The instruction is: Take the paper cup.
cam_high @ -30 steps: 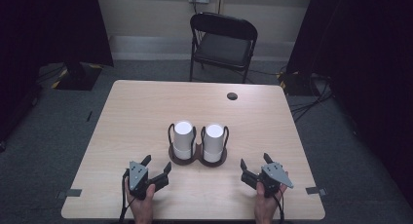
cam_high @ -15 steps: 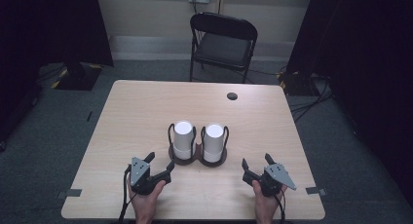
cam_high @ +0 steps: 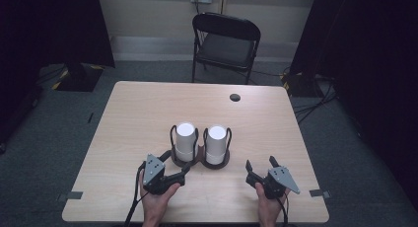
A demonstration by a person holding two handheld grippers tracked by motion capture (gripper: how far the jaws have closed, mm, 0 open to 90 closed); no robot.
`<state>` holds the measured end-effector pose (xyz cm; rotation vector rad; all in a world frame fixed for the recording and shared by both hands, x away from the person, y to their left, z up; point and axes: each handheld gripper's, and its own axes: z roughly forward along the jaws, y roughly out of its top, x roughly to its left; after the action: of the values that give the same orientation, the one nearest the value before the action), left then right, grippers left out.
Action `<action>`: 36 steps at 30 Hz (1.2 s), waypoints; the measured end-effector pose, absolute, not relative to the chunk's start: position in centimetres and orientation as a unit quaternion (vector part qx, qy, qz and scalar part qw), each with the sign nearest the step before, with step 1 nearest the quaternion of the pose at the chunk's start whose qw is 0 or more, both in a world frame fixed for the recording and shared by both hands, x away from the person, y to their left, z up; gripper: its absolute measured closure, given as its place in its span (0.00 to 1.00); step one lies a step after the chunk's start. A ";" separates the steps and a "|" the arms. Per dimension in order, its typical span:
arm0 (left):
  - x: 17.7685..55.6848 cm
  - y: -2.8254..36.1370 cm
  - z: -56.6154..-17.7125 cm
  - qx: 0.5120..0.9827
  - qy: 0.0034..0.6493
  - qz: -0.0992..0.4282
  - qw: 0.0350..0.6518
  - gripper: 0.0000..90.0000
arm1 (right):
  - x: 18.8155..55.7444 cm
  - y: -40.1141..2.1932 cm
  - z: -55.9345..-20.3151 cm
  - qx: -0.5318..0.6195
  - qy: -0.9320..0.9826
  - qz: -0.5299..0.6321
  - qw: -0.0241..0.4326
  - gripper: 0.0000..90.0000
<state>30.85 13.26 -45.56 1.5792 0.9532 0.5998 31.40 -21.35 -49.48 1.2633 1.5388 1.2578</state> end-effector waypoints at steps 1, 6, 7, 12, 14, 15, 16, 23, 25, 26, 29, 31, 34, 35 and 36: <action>30.8 13.1 -45.4 0.672 0.404 0.255 0.566 0.23 | 31.4 -21.3 -49.5 0.495 0.604 0.493 0.384 0.15; 30.9 12.2 -44.4 0.678 0.384 0.255 0.572 0.23 | 31.4 -21.3 -49.5 0.496 0.604 0.492 0.383 0.15; 30.9 12.2 -44.4 0.678 0.384 0.255 0.572 0.23 | 31.4 -21.3 -49.5 0.496 0.603 0.493 0.384 0.15; 31.0 10.9 -43.5 0.691 0.361 0.252 0.572 0.24 | 31.4 -21.3 -49.5 0.497 0.602 0.492 0.385 0.15; 31.2 10.6 -43.2 0.691 0.360 0.249 0.576 0.24 | 31.4 -21.3 -49.5 0.497 0.602 0.493 0.385 0.15; 31.4 10.5 -43.0 0.692 0.356 0.246 0.578 0.25 | 31.4 -21.3 -49.5 0.497 0.603 0.493 0.384 0.15; 31.5 10.4 -42.9 0.692 0.355 0.245 0.579 0.26 | 31.4 -21.3 -49.5 0.497 0.602 0.493 0.384 0.15; 32.0 9.8 -41.9 0.698 0.329 0.238 0.589 0.26 | 31.4 -21.3 -49.5 0.495 0.605 0.490 0.385 0.15; 32.1 9.7 -41.8 0.699 0.327 0.237 0.590 0.26 | 31.4 -21.3 -49.5 0.496 0.603 0.491 0.386 0.15; 32.4 9.4 -41.4 0.702 0.318 0.237 0.591 0.26 | 31.4 -21.3 -49.5 0.497 0.603 0.491 0.384 0.16; 32.7 9.2 -41.2 0.703 0.314 0.234 0.594 0.28 | 31.4 -21.3 -49.5 0.495 0.604 0.491 0.386 0.16; 33.3 8.6 -40.9 0.703 0.307 0.233 0.597 0.28 | 31.4 -21.3 -49.5 0.495 0.605 0.491 0.384 0.16; 33.7 8.2 -40.7 0.706 0.303 0.237 0.594 0.28 | 31.4 -21.4 -49.5 0.496 0.604 0.492 0.382 0.16; 34.1 7.9 -40.5 0.708 0.300 0.229 0.597 0.28 | 31.4 -21.3 -49.5 0.496 0.605 0.491 0.382 0.16; 34.1 7.9 -40.5 0.708 0.300 0.229 0.597 0.29 | 31.4 -21.3 -49.5 0.496 0.605 0.491 0.383 0.16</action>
<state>34.06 7.92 -40.52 1.6421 0.6956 0.5321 31.45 -21.34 -49.47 1.2651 1.5441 1.2517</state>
